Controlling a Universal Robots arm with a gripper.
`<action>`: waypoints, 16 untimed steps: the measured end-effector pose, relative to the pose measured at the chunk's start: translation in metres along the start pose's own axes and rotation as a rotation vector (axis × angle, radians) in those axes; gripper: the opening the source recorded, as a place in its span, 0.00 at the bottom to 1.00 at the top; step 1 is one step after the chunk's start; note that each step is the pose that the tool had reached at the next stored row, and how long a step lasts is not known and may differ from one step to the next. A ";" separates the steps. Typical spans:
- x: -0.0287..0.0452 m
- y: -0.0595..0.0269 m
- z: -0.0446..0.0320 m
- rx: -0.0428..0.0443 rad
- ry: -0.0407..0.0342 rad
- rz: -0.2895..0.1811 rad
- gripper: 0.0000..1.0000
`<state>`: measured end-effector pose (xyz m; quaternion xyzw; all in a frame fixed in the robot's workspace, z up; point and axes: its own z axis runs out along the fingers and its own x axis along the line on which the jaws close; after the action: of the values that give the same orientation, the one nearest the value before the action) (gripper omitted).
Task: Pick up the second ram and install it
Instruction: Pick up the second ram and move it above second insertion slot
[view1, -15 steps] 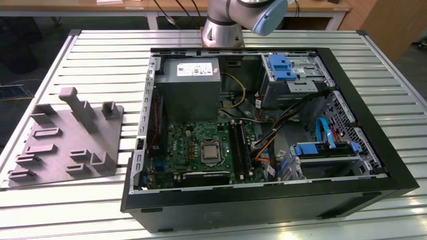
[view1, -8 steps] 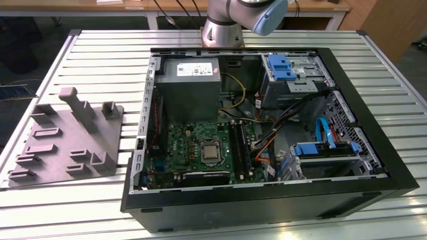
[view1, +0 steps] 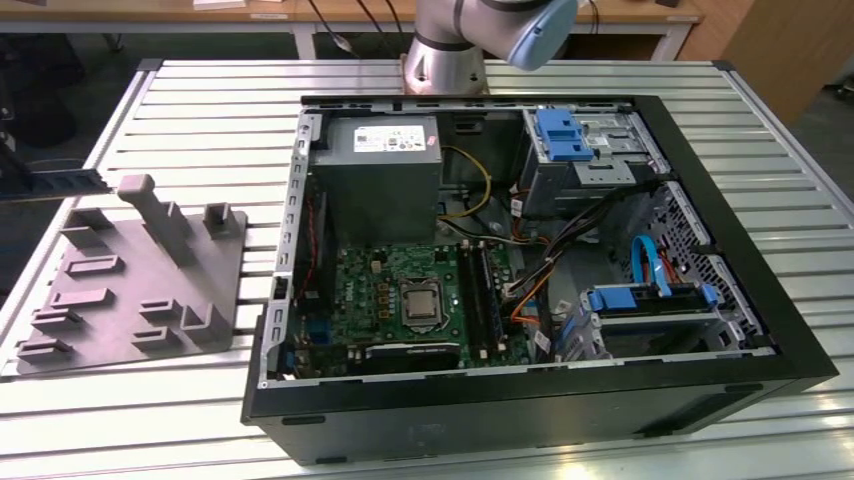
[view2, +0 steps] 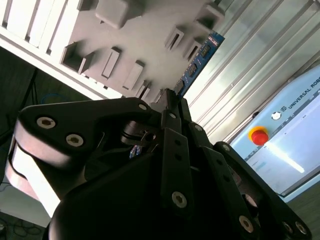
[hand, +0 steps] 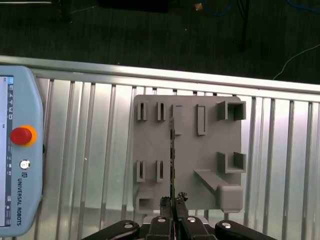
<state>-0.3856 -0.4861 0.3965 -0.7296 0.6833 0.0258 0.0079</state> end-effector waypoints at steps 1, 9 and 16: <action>0.0002 -0.0037 -0.0001 -0.0001 0.0000 0.000 0.14; 0.0021 -0.0325 -0.0008 -0.0011 0.0000 0.000 0.14; 0.0037 -0.0566 -0.0013 -0.0015 -0.0002 0.000 0.14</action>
<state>-0.3288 -0.4861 0.3962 -0.7296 0.6833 0.0264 0.0074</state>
